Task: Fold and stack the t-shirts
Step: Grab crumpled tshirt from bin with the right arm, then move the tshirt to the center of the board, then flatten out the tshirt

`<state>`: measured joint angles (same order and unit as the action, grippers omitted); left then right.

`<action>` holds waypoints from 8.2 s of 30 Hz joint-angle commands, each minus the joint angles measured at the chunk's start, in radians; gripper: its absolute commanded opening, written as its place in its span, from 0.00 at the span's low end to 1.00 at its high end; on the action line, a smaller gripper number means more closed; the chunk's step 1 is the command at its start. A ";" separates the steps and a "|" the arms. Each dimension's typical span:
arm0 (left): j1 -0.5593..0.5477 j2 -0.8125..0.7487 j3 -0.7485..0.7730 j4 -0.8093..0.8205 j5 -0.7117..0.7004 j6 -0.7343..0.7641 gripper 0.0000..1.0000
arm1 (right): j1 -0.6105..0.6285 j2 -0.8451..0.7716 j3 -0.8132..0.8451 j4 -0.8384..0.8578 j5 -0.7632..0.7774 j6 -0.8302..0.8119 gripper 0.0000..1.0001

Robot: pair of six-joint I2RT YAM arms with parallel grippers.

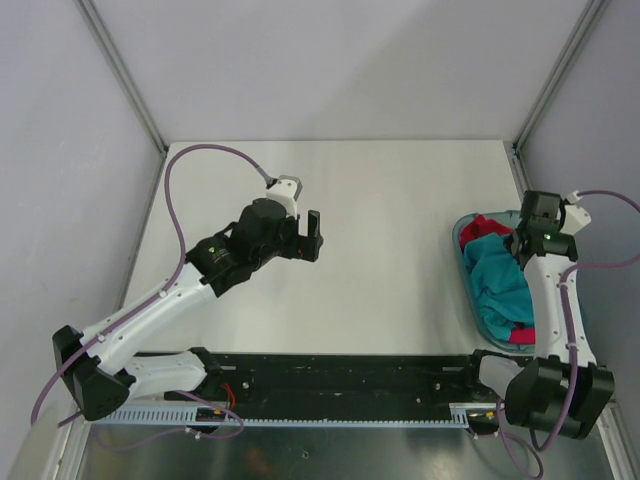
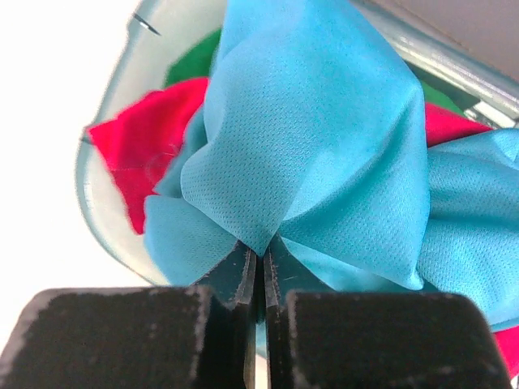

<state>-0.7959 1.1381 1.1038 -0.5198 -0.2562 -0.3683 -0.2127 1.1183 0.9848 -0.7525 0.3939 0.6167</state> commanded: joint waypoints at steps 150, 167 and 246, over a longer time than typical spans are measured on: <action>0.087 0.122 -0.355 0.468 0.041 -0.370 0.77 | 1.069 0.772 1.499 0.126 0.342 -0.291 0.00; 0.048 0.498 -0.321 0.849 0.135 -0.343 0.60 | 0.984 0.720 1.381 0.059 0.308 -0.230 0.00; 0.645 0.199 0.703 0.106 -0.097 -0.082 0.00 | 0.496 0.260 0.438 0.720 -0.317 0.389 0.00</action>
<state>-0.1726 1.4796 2.0518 -0.4091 -0.3576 -0.4118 0.2871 1.4906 1.7020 -0.0803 0.0616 0.9131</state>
